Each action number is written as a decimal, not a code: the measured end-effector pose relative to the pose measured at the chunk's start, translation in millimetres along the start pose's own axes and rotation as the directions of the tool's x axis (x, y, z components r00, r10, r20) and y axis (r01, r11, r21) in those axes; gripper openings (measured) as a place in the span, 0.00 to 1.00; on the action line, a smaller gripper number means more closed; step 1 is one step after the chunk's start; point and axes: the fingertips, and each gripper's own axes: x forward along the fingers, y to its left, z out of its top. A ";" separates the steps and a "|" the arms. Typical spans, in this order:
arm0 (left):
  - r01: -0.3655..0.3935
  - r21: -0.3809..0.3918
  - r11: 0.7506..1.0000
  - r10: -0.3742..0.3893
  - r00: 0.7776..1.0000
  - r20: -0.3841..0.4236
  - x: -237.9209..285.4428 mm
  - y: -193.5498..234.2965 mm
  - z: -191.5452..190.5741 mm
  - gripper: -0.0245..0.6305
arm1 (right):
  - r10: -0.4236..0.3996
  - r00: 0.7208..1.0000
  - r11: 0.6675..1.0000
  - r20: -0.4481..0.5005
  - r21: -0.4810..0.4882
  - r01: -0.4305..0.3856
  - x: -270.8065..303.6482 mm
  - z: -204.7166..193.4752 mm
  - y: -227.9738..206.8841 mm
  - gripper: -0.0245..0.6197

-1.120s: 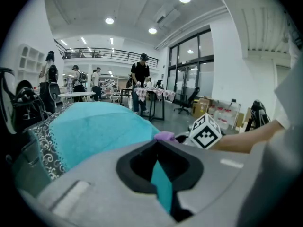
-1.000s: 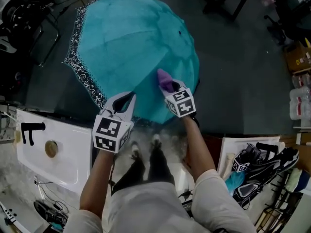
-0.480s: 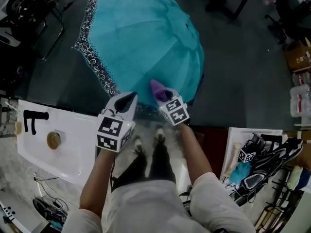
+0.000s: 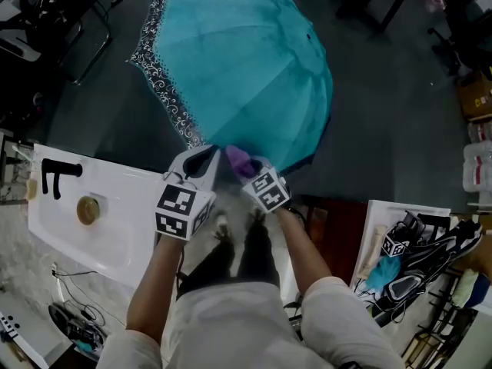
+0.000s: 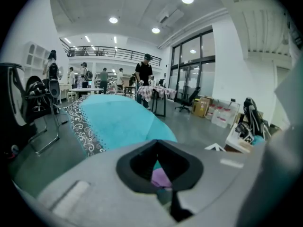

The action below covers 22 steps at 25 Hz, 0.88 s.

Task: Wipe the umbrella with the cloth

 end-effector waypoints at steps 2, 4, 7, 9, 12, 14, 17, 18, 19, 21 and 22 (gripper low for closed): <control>-0.005 -0.003 1.000 0.005 1.000 -0.004 -2.8 2.0 -3.0 0.04 | 0.032 0.999 0.999 -0.015 -0.006 -0.032 7.9 -5.7 15.8 0.26; -0.011 -0.005 1.000 0.011 1.000 -0.007 -6.5 4.9 -4.4 0.04 | 0.058 0.998 0.998 -0.028 -0.011 -0.059 14.5 -9.3 30.7 0.26; -0.018 -0.008 1.000 0.018 1.000 -0.004 -11.1 9.4 -2.7 0.04 | 0.086 0.996 0.996 -0.038 -0.013 -0.086 17.8 -10.6 47.4 0.26; -0.019 -0.007 1.000 0.019 1.000 0.002 -12.7 10.2 0.6 0.04 | 0.096 0.995 0.995 -0.036 -0.008 -0.097 14.3 -9.5 54.9 0.26; -0.017 -0.007 1.000 0.017 1.000 0.012 -16.0 9.4 7.5 0.04 | 0.085 0.996 0.996 -0.008 0.017 -0.085 0.0 -2.5 60.4 0.26; -0.019 -0.003 1.000 0.019 1.000 0.019 -18.8 10.4 12.1 0.04 | 0.055 0.998 0.997 0.018 0.051 -0.056 -14.4 5.4 56.6 0.26; -0.033 -0.004 0.999 0.033 0.999 0.026 -24.3 14.7 16.9 0.04 | -0.004 0.999 0.995 0.053 0.099 -0.001 -40.5 21.1 43.6 0.26; -0.035 -0.008 0.999 0.035 0.999 0.028 -26.2 15.6 18.1 0.04 | -0.025 0.997 0.994 0.067 0.111 0.018 -49.7 27.1 38.3 0.26; -0.035 -0.014 0.999 0.036 0.999 0.030 -28.0 15.5 19.6 0.04 | -0.048 0.995 0.992 0.082 0.118 0.038 -59.3 33.4 32.4 0.26; -0.030 -0.028 0.999 0.032 0.999 0.039 -32.4 12.3 24.6 0.04 | -0.096 0.989 0.988 0.111 0.130 0.081 -81.1 47.3 20.8 0.26; -0.027 -0.033 0.999 0.029 0.998 0.047 -34.9 9.8 28.2 0.04 | -0.116 0.985 0.986 0.126 0.137 0.099 -93.3 55.7 16.2 0.26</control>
